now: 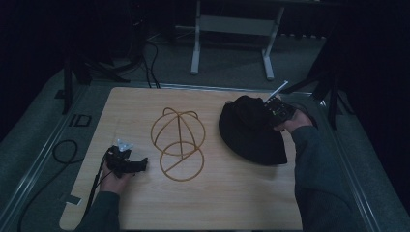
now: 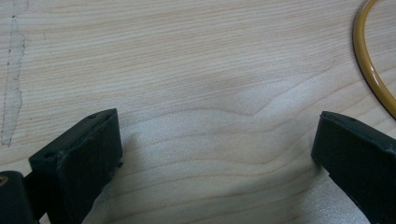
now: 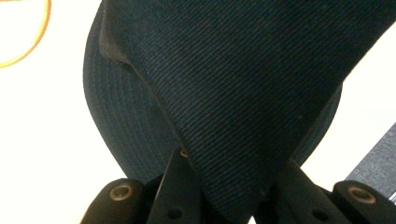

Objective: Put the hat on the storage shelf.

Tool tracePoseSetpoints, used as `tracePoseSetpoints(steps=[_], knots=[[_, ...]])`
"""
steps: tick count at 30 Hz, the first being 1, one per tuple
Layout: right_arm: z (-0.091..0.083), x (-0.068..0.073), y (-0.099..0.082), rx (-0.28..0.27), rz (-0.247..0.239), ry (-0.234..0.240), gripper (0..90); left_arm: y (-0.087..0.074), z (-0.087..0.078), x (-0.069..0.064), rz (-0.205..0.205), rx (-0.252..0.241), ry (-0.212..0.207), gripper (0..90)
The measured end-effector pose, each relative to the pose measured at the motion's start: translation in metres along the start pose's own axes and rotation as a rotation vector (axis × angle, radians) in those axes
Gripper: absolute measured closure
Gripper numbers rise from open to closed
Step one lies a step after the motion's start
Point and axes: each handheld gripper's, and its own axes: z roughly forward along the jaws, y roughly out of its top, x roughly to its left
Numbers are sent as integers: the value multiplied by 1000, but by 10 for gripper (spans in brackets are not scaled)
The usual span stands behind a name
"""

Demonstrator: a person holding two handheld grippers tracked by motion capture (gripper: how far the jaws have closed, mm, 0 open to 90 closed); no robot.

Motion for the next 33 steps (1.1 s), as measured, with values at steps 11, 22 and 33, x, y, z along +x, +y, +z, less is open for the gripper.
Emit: tracePoseSetpoints(steps=[11, 22, 33], knots=[[-17, 7, 0, -6, -44, 8, 866, 0, 0, 0, 1, 0, 0, 19], [-31, 21, 3, -30, -105, 3, 865, 0, 0, 0, -3, -3, 0, 19], [-52, 31, 2, -66, -156, -4, 865, 0, 0, 0, -3, -3, 0, 19]])
